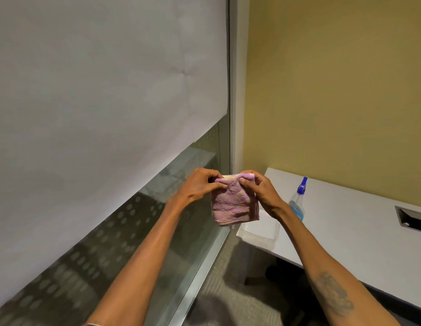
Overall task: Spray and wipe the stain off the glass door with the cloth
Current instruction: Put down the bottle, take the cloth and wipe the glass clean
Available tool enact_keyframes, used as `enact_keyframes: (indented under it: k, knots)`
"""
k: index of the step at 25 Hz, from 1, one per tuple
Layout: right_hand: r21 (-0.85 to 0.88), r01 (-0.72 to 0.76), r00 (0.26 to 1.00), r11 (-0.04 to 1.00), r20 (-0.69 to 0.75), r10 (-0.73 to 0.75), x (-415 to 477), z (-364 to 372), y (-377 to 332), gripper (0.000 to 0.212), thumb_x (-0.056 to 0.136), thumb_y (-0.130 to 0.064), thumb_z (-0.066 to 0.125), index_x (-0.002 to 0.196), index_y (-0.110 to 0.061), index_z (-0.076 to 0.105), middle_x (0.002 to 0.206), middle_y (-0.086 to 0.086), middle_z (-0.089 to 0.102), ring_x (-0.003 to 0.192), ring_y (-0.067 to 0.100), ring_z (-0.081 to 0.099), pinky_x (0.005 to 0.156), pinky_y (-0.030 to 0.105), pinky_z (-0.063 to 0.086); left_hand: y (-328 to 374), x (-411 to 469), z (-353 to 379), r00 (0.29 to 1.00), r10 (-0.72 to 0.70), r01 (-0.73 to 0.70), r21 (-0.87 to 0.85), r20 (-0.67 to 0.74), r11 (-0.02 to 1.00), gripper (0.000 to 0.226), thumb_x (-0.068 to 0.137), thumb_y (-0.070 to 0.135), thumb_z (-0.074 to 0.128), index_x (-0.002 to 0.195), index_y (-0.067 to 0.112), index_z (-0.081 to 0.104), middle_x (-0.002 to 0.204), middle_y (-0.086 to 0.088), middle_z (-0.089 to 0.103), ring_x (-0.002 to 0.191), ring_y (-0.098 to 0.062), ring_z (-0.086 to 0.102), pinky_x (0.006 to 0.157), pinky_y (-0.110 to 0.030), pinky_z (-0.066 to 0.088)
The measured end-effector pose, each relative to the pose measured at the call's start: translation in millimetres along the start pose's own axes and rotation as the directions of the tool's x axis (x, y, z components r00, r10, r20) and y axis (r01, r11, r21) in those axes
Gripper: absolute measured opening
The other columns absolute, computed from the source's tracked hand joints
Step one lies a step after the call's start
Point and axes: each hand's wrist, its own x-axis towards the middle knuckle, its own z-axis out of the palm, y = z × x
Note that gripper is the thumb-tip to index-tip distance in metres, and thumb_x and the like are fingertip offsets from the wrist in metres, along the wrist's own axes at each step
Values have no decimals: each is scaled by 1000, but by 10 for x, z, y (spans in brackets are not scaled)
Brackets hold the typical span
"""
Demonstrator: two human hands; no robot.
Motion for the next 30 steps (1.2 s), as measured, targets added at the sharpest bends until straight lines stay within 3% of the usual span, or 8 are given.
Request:
enact_keyframes:
  k: [2,6,9,12,16,21,27,30]
  knots:
    - [-31,22,1000,999,11,-22,-170,145,-152,28,80,-55,76,100,-35,74,96,-4,77,87,9,74,70,19,57,85,-259,-73,999,-28,30,58,-45,998,25,88,33,77,92,9,73,87,-5,72,78,-18,63,68,-29,48]
    - [-49,66,997,997,51,-64,-562,377,-441,10,83,-43,78,88,-37,72,85,-9,76,77,2,72,64,15,55,358,-846,-152,973,-87,108,89,-214,990,32,81,39,83,87,10,71,82,-5,69,76,-15,58,70,-35,48]
    - [-50,105,992,993,78,-101,-981,550,-574,9,87,-34,79,89,-32,70,84,-6,74,77,7,70,64,17,54,620,-1387,-176,936,-93,143,123,-339,982,35,76,43,86,76,19,60,78,1,66,73,-13,56,60,-19,38]
    - [2,135,986,991,103,-135,-1524,733,-726,17,86,-30,81,94,-21,69,86,1,71,77,12,68,65,21,55,889,-2013,-202,889,-134,195,97,-439,976,46,68,46,91,81,20,55,76,2,65,73,-14,55,58,-16,35]
    - [107,165,972,981,153,-180,-2317,1027,-960,26,81,-33,82,97,-18,68,90,2,69,78,12,68,67,21,57,1228,-3007,-265,886,-117,136,11,-449,991,56,67,45,91,102,29,51,81,6,71,74,-8,63,75,-25,47]
    - [200,176,949,964,225,-220,-3134,1576,-1373,19,83,-33,81,97,-25,71,92,0,72,80,18,69,72,31,60,1622,-4190,-454,874,-113,111,-31,-473,993,47,79,53,81,119,35,63,97,7,75,88,0,68,77,-16,53]
    - [431,99,906,897,334,-260,-3986,2525,-1927,29,74,-31,91,95,-21,74,95,7,74,85,25,70,79,39,62,1899,-5539,-733,796,-270,134,-277,-541,951,53,84,62,70,99,12,78,96,-16,77,79,-12,63,76,-35,44]
    - [510,42,871,859,403,-282,-4480,3097,-2170,43,69,-37,94,101,-17,73,97,9,71,90,27,65,88,42,55,2058,-6310,-952,753,-294,79,-361,-589,929,43,85,54,73,100,15,79,96,-12,79,81,-13,67,76,-31,46]
